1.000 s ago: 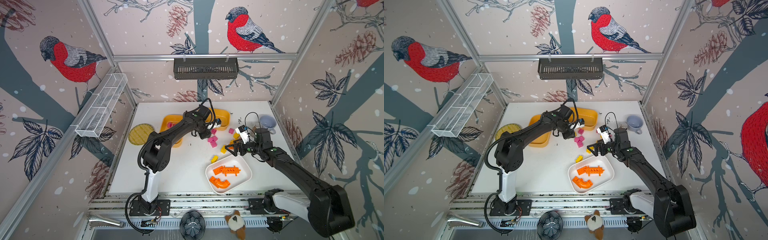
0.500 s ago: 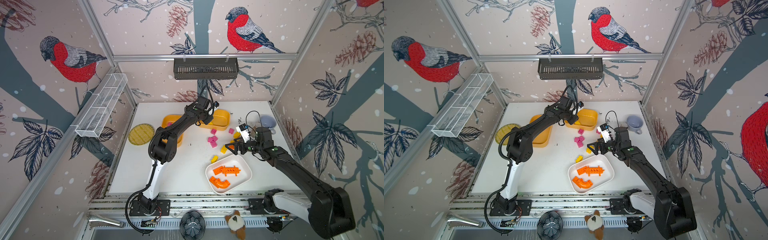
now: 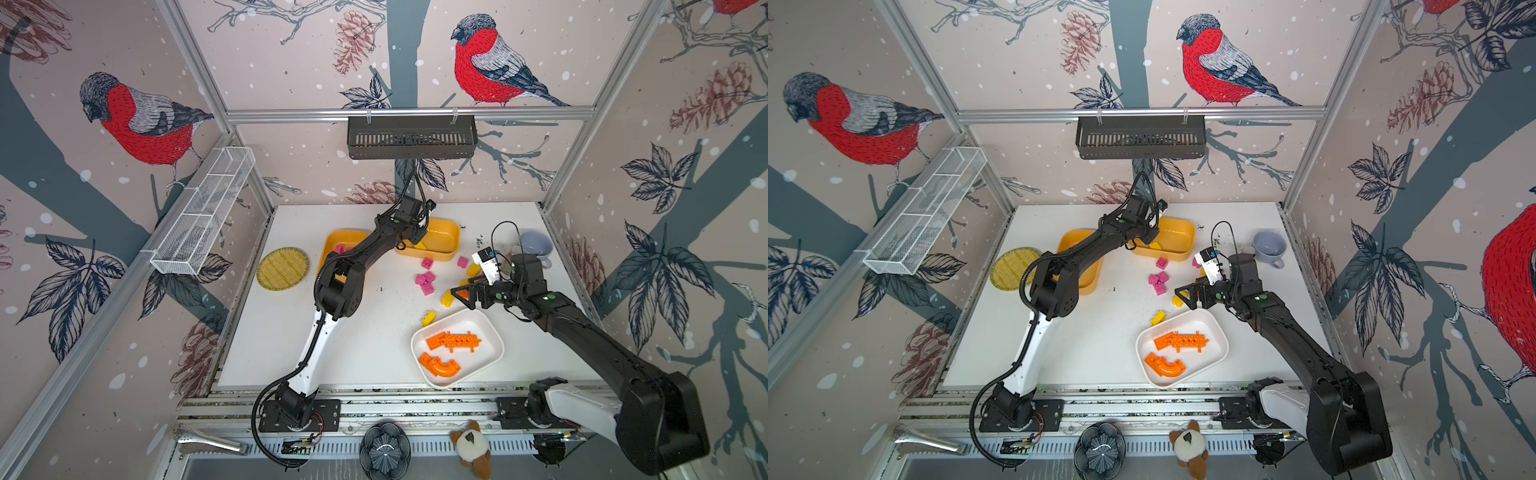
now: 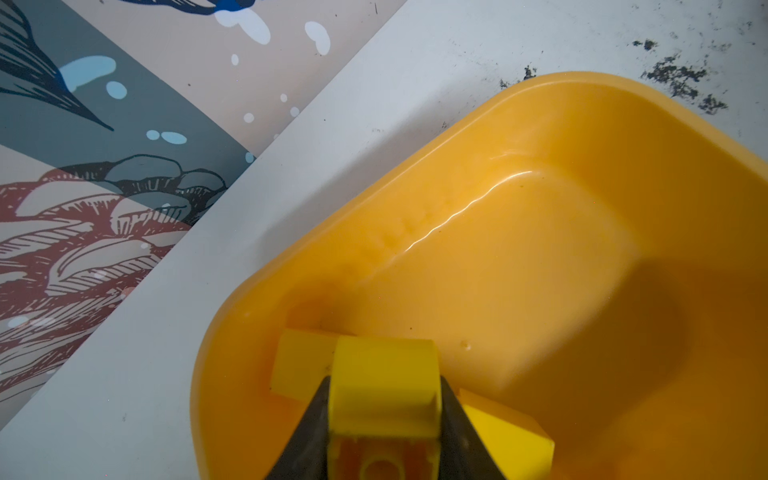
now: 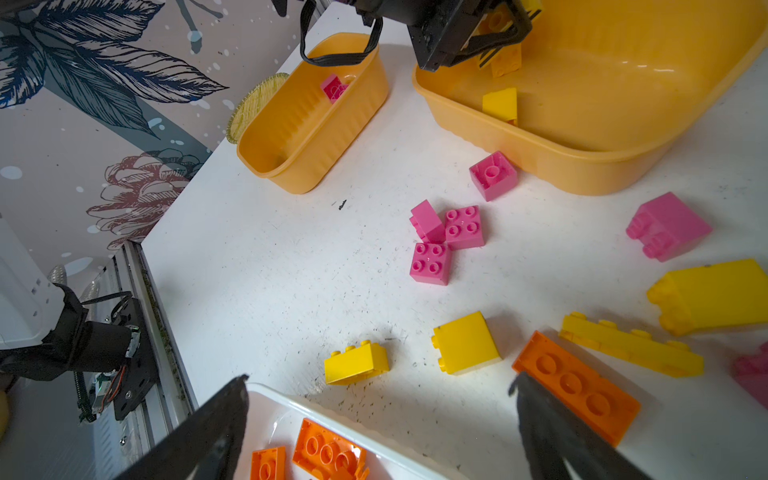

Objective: Sort the legos into containers by color
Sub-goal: 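Carry the yellow brick with the left gripper and release it into the larger tub, then move the left gripper back and lower it onto a pink brick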

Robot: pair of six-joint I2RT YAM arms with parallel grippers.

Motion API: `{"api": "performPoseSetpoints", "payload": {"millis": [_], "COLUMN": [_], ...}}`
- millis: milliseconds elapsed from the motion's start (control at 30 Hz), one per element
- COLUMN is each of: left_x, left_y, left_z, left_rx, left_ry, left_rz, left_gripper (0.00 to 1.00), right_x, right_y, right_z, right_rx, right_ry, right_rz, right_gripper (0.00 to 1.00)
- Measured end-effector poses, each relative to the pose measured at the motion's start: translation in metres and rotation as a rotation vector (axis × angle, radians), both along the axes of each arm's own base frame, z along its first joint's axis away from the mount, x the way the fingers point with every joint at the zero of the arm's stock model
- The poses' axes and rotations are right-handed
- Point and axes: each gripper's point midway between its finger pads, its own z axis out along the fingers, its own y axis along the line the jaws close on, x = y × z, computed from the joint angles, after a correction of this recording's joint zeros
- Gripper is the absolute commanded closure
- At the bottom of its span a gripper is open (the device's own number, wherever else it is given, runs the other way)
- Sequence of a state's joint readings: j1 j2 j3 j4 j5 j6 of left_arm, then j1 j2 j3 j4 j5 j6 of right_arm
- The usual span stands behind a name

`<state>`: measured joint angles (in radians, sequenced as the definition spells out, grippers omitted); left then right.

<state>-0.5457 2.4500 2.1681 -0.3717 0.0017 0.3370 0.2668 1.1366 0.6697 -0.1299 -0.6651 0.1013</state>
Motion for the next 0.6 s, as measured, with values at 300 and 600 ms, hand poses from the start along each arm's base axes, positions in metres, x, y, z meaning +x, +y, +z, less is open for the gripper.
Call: {"api": "performPoseSetpoints", "payload": {"millis": [300, 600], "left_x": [-0.008, -0.084], "left_y": [0.007, 0.035], "left_z": [0.035, 0.038], "left_rx": [-0.015, -0.035], "left_ry": [-0.001, 0.213], "left_rz": [0.023, 0.046], "left_gripper": [0.35, 0.35], "right_x": [0.001, 0.002], "right_y": [0.0, -0.002], "right_z": [0.002, 0.004], "right_rx": [0.0, 0.001], "right_ry": [-0.005, -0.011], "right_rz": [0.0, -0.005], "right_gripper": [0.0, 0.01]}}
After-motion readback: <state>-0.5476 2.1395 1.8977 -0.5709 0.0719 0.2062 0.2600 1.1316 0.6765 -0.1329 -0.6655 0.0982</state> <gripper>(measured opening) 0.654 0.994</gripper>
